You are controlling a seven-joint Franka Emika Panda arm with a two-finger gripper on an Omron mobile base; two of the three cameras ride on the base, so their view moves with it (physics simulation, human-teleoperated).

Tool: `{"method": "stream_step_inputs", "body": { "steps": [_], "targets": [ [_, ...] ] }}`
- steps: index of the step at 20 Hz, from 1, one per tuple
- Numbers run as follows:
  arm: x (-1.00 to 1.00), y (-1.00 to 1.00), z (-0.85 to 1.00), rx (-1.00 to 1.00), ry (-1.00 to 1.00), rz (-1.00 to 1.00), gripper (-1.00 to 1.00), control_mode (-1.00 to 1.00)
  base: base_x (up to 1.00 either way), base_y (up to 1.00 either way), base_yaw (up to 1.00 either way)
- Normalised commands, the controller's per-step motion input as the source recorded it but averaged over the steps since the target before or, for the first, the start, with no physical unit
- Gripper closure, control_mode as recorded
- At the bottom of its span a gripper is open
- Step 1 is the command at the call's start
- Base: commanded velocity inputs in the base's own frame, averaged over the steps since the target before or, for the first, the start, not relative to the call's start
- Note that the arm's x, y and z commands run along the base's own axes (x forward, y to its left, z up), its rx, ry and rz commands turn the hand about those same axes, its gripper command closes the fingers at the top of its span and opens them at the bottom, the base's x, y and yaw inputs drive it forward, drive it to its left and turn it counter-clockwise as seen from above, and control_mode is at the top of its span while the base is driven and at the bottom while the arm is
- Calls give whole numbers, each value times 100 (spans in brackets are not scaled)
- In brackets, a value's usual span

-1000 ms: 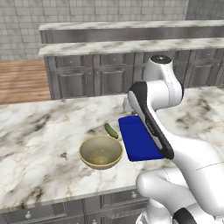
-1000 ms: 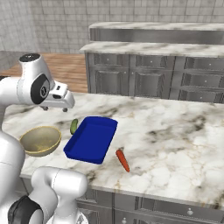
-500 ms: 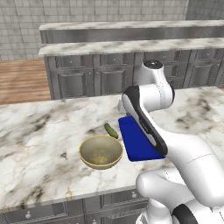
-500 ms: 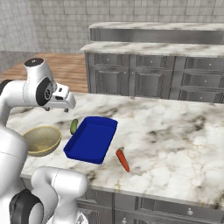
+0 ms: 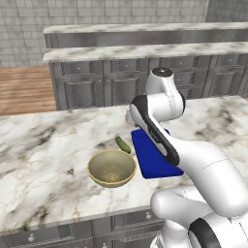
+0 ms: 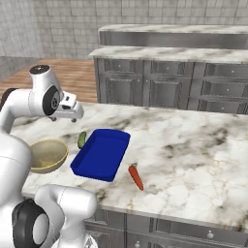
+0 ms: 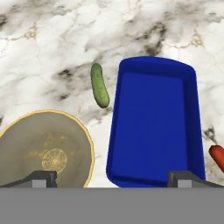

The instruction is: Place the two vegetables and bowl onto the tray for setting up a vegetable dip station.

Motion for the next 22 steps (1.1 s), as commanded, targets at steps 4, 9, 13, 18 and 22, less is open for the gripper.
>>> {"method": "stream_step_inputs", "body": {
  "steps": [4, 9, 13, 18, 22],
  "targets": [
    [26, 5, -11, 0, 0, 0, -100, -100, 0, 0, 0],
    [25, 4, -19, 0, 0, 1, -100, -100, 0, 0, 0],
    [21, 2, -25, 0, 0, 3, -100, -100, 0, 0, 0],
    [25, 7, -27, 0, 0, 2, -100, -100, 0, 0, 0],
    [27, 12, -21, 0, 0, 1, -100, -100, 0, 0, 0]
  ]
}}
